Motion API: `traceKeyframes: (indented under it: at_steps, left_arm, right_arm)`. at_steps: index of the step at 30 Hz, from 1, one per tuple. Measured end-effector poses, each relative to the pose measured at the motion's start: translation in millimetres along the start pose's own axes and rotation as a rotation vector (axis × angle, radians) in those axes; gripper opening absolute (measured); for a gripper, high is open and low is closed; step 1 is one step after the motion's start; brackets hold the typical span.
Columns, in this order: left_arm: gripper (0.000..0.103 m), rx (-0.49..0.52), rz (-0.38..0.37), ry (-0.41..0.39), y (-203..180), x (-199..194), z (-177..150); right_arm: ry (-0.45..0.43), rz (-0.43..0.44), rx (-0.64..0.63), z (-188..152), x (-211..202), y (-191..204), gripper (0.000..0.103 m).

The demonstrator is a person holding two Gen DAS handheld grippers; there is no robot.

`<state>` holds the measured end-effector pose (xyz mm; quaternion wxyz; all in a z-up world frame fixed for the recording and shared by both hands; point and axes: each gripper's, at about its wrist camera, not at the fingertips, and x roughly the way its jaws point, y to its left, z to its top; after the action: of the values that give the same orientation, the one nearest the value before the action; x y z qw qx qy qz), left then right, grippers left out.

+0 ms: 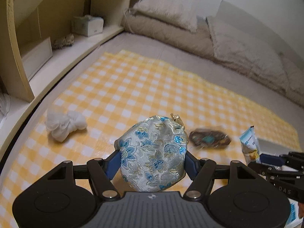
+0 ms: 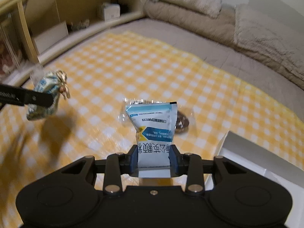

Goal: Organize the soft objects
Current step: 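Lift the pouch and sachet with both grippers and carry them over the white box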

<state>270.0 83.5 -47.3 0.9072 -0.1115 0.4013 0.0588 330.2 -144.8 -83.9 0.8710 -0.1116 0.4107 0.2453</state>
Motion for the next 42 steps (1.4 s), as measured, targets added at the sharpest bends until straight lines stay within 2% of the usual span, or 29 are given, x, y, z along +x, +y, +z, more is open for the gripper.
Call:
traceKeyframes:
  at_steps: [7, 13, 28, 42]
  left_arm:
    - [0.069, -0.018, -0.037, -0.094, -18.9, -23.4, 5.6]
    - [0.069, 0.006, -0.094, -0.113, -49.8, -26.7, 5.1]
    - [0.069, 0.122, -0.242, -0.078, -155.8, -12.1, -12.4]
    - [0.069, 0.229, -0.444, 0.008, -272.5, -0.6, -57.4]
  right_arm:
    - [-0.107, 0.005, 0.062, 1.1, -44.9, -6.8, 0.036]
    - [-0.153, -0.014, 0.109, -6.2, -77.8, -24.7, 0.036]
    - [-0.144, -0.175, 0.198, -58.2, -126.8, -104.3, 0.036]
    - [-0.131, -0.284, 0.339, -114.9, -163.4, -180.3, 0.036]
